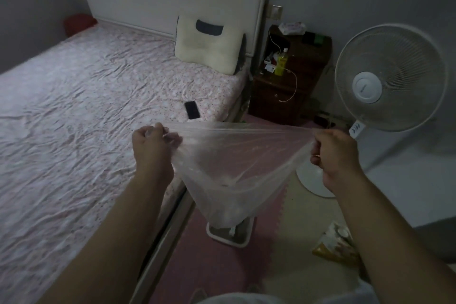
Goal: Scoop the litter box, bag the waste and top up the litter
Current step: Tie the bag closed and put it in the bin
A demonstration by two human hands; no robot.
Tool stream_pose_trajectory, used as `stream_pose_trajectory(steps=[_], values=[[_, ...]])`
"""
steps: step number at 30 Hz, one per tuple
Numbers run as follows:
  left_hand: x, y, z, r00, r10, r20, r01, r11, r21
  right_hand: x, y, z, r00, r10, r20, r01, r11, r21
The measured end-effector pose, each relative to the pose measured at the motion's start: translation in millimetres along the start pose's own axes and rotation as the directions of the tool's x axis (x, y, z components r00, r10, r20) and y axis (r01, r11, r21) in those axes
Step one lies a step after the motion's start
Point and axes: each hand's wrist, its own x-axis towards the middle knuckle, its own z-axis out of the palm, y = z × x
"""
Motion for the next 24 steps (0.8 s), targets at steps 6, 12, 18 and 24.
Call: stream_pose_trajectory(steps=[6, 12, 18, 24], values=[[-10, 8, 9, 0.995, -0.034, 0.098, 0.036, 0.999, -0.019, -7, -4, 6, 0.996, 0.020, 0.086, -0.025, 0.998, 0.054], [-49, 33, 41, 0.932, -0.187, 0.311, 0.209, 0.977, -0.039, -25, -11, 21, 0.979, 0.028, 0.204, -0.042, 0.997, 0.067], [-93, 22, 64, 0.794, -0.069, 0.605, -0.089, 0.970, 0.228, -47, -22, 42, 0.868, -0.092, 0.488, 0.178, 0.975, -0.132], [-108, 15, 64, 0.764, -0.062, 0.642, -0.155, 0.949, 0.276, -64, -36, 43, 0.826, -0.125, 0.550, 0.188, 0.980, -0.060]])
